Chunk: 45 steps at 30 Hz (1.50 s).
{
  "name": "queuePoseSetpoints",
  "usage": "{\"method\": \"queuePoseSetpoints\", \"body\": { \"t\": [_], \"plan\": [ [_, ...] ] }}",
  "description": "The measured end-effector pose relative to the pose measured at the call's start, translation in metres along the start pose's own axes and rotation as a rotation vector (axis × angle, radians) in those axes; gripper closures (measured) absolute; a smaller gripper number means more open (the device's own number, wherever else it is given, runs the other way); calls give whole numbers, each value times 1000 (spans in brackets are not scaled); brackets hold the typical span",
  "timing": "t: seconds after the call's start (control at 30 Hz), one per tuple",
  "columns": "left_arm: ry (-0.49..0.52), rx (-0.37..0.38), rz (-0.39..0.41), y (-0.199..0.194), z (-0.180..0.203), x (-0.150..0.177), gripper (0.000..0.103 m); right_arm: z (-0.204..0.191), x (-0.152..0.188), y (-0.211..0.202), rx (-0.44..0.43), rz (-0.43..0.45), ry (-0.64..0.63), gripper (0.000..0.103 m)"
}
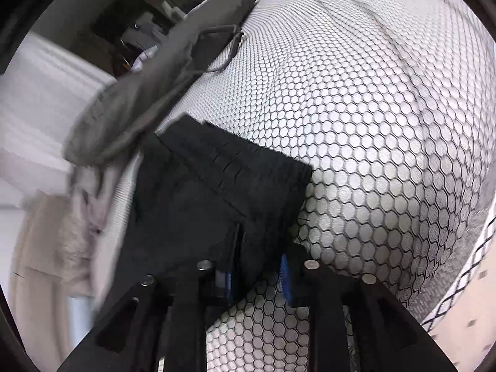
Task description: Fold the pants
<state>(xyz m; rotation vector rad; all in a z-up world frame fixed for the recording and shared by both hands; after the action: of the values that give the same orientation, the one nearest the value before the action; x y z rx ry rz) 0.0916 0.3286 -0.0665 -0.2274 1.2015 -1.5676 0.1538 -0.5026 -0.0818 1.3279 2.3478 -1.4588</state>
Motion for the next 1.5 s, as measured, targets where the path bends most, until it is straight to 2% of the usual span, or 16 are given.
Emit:
{"method": "queuePoseSetpoints", "body": {
  "t": [0.1, 0.2, 0.23, 0.27, 0.3, 0.37, 0.47, 0.53, 0.57, 0.63, 0.8, 0.97, 1.17, 1.3, 1.4, 1.5],
  "plan": [
    [-11, -43, 53, -14, -5, -11, 85, 2, -12, -22, 38, 79, -25, 30],
    [-30, -118, 117, -26, -14, -14, 75, 6, -14, -23, -2, 90, 28, 29],
    [-25, -121, 118, -27, -14, -15, 75, 10, -12, -13, -7, 64, 50, 32],
    [-25, -118, 114, -28, -10, -15, 75, 12, -16, -4, 2, 57, 50, 50],
    [-27, -113, 110, -29, -10, -14, 75, 11, -16, 0, 21, 54, 36, 81],
    [-38, -114, 120, -32, -8, -15, 75, -1, -22, -10, -30, 107, 11, 91],
    [-48, -121, 143, -37, -5, -15, 75, -19, -21, -39, -58, 163, -76, 92],
    [-44, -128, 155, -35, -4, -22, 75, -9, -15, -34, 12, 110, -106, 85],
    [-39, -129, 163, -39, -2, -19, 75, 3, -11, -25, 77, 56, -112, 69],
    [-26, -125, 170, -43, 3, -18, 75, 23, -5, -13, 207, -24, -125, 66],
    [83, -25, 174, -57, 55, -1, 71, -3, -24, -56, 218, 176, -223, 40],
    [304, 131, 111, -55, 143, 58, 41, -44, -17, -58, 178, 227, -331, 37],
    [608, 262, -79, -14, 237, 180, 0, -117, 47, 18, 142, -64, -724, 26],
    [819, 119, -209, 19, 239, 238, 1, -112, 80, 50, 282, -162, -925, 23],
    [884, 73, -196, 19, 229, 244, 1, -113, 76, 30, 228, -156, -879, 23],
    [842, 80, -213, 16, 223, 238, 1, -116, 46, -1, 174, -35, -806, 23]
  ]
}}
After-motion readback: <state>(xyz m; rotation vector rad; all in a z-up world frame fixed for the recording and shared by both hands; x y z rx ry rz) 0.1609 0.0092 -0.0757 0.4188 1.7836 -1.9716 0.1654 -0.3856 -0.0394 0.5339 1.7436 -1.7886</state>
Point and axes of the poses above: each gripper's, at about its wrist camera, not at the fingertips, and y roughly the way its jaws point, z to its right, x to its underside, the point moved 8 cm from there along y, roughly the way its jaws point, and after that the axes turned 7 degrees about -y, right-handed, at the moved point
